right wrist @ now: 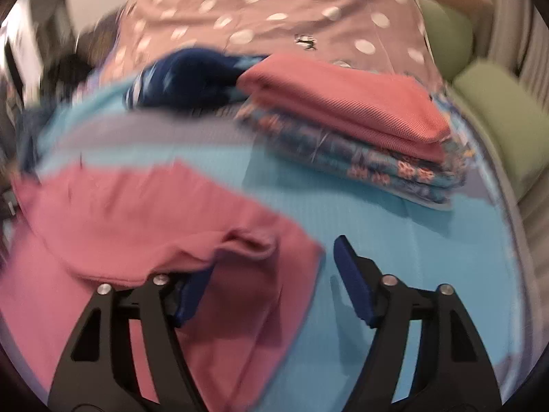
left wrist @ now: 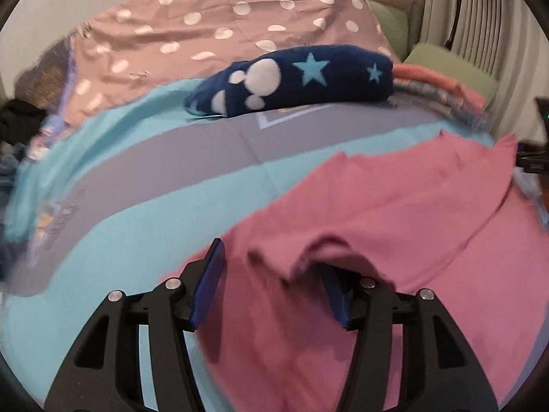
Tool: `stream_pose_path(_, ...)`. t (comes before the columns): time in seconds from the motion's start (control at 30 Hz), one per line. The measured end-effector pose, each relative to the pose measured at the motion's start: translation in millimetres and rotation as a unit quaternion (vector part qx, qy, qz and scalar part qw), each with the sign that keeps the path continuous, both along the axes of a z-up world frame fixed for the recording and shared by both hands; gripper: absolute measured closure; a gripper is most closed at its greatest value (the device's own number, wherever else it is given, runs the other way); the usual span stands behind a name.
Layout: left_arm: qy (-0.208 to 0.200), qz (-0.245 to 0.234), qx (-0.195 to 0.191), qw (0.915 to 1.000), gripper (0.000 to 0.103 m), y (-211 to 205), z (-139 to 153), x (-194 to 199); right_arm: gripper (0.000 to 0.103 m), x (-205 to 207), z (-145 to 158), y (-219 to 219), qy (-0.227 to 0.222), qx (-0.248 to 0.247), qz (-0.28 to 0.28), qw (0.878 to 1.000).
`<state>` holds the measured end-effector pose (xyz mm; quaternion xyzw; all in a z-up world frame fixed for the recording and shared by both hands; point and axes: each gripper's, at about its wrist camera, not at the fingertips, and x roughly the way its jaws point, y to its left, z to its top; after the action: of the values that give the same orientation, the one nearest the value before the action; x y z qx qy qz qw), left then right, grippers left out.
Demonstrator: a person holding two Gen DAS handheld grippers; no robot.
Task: Fold small clothes
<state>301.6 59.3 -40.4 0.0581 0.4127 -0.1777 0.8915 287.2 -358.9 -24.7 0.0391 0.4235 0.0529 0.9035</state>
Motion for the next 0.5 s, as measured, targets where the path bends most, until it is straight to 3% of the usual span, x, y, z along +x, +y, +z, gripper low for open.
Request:
stream_pose_path(0.03, 0.019, -0.010, -0.037, 0.9991, 0.084, 4.3, -0.4, 8.8, 0.064, 7.0, -2.6, -8.1, 0.008, 0.037, -0.006, 0.999)
stream_pose_path(0.07, 0.035, -0.016, -0.067, 0.9970, 0.099, 6.1, -0.7, 13.6, 0.075, 10.5, -4.4, -12.5, 0.013, 0.054, -0.014, 0.998)
stream_pose_path(0.1, 0.042, -0.010, -0.099, 0.9942, 0.099, 12.1, -0.2, 18.3, 0.091, 13.7, -7.5, -18.3, 0.017, 0.071, -0.025, 0.997)
stream_pose_path(0.13, 0.042, -0.007, -0.115, 0.9924, 0.099, 16.9, 0.5, 19.9, 0.094, 14.1, -9.2, -22.3, 0.017, 0.081, -0.033, 0.996)
stream_pose_path(0.27, 0.048, 0.015, -0.150, 0.9874, 0.099, 29.4, -0.4, 15.9, 0.095, 13.0, -15.1, -39.8, 0.019, 0.145, -0.047, 0.988)
stream_pose_path(0.4, 0.041, 0.018, -0.158, 0.9863, 0.099, 29.2, 5.0, 8.7, 0.099, 10.8, -6.0, -39.3, 0.012, 0.147, -0.045, 0.988)
stream_pose_path(0.5, 0.024, 0.017, -0.171, 0.9848, 0.099, 26.9, 21.2, 3.6, 0.099, 0.0, 18.2, -33.8, -0.028, 0.152, -0.033, 0.987)
